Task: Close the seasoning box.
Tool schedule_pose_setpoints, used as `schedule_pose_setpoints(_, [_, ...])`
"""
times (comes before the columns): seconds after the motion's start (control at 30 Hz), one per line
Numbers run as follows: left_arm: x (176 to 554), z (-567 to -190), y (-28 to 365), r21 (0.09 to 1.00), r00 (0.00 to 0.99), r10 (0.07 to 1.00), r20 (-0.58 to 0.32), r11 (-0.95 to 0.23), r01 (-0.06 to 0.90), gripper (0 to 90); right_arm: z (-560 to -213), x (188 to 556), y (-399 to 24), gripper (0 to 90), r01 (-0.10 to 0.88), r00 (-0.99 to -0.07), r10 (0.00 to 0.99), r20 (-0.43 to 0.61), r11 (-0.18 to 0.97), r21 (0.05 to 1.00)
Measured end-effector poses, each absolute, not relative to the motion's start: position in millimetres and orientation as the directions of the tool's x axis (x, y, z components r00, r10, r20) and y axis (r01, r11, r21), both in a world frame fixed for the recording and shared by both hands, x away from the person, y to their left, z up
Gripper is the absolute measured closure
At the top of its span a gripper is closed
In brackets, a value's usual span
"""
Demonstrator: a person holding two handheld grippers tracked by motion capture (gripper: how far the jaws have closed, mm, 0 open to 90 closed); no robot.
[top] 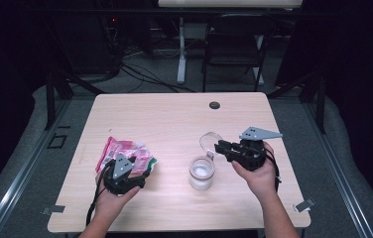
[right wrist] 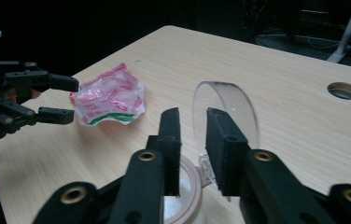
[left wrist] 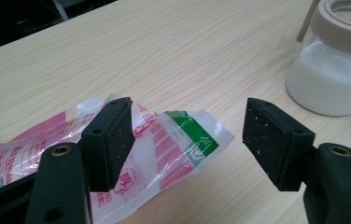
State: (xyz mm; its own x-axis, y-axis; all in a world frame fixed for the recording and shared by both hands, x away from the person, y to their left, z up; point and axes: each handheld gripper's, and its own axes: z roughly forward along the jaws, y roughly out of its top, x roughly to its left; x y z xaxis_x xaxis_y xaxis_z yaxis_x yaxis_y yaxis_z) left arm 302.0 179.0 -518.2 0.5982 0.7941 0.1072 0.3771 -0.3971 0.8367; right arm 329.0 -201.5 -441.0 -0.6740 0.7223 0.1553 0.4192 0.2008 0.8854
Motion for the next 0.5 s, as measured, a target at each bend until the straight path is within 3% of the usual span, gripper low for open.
schedule_pose_setpoints(0.27, [300.8,-516.5,186.0,0.848,0.575,0.81,0.113,-0.381,0.369,35.8,-441.7,332.8,-212.4,89.9,0.436,-0.628,0.763,0.157,0.178,0.882])
schedule_pose_setpoints(0.5, [300.1,-516.5,191.3,0.853,0.566,0.82,0.09,-0.356,0.382,36.8,-451.7,341.4,-218.1,90.0,0.471,-0.593,0.786,0.175,0.163,0.867])
